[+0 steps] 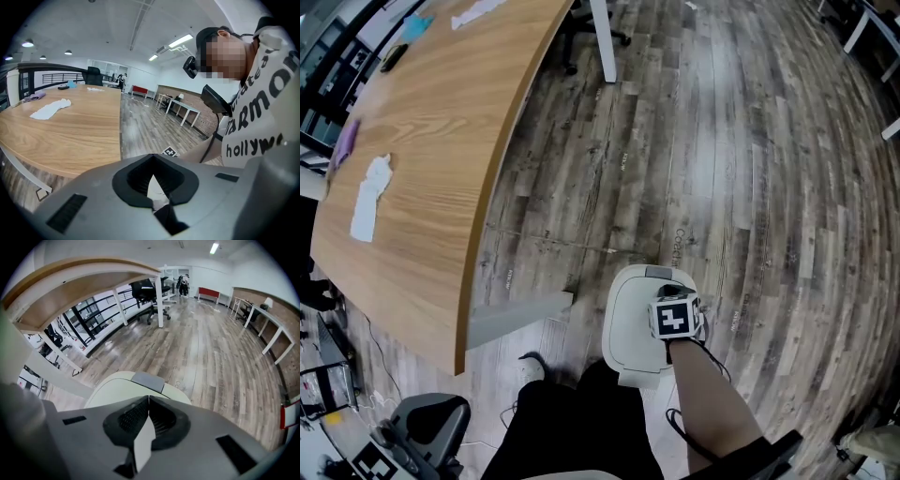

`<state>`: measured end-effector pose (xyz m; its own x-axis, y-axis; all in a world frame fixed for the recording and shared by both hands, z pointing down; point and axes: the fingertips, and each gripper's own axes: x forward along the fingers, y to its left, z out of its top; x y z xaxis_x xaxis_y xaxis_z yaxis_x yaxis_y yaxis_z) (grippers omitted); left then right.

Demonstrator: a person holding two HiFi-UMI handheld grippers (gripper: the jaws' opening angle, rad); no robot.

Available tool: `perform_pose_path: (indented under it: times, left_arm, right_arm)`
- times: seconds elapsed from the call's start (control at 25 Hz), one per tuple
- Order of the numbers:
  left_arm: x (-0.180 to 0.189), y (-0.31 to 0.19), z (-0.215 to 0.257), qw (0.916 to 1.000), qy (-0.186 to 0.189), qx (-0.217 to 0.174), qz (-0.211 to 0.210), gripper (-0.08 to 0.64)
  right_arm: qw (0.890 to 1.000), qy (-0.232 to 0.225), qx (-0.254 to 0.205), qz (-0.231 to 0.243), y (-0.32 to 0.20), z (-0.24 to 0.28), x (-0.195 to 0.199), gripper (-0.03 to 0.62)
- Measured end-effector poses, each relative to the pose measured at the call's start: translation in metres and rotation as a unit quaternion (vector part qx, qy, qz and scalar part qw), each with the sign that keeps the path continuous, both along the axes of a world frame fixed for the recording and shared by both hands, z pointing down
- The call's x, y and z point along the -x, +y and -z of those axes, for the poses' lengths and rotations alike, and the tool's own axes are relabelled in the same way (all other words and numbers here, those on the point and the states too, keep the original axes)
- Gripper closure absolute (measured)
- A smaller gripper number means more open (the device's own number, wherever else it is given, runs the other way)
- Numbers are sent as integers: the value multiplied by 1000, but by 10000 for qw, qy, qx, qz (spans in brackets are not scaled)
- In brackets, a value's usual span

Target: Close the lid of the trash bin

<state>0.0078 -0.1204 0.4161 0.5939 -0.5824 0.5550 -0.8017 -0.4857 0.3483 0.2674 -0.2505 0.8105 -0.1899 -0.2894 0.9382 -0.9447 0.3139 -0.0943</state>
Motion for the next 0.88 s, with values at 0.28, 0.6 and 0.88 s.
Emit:
perform_pose_path:
  times: [0.28,0.6,0.88]
  left_arm:
    - [2,2,-3,9999,9,5,124,555]
    - [-10,-21,44,9982,426,-362,-194,555]
    - [-20,-44,100,9881,812,-1090,-720,555]
  right_arm:
    - [9921,-728,260,-990,11,7,-7,581]
    - [9839,-1333,-94,-1188,35,99,-18,581]
    - [9592,-2171,-1032,-1487,45,230,-19,581]
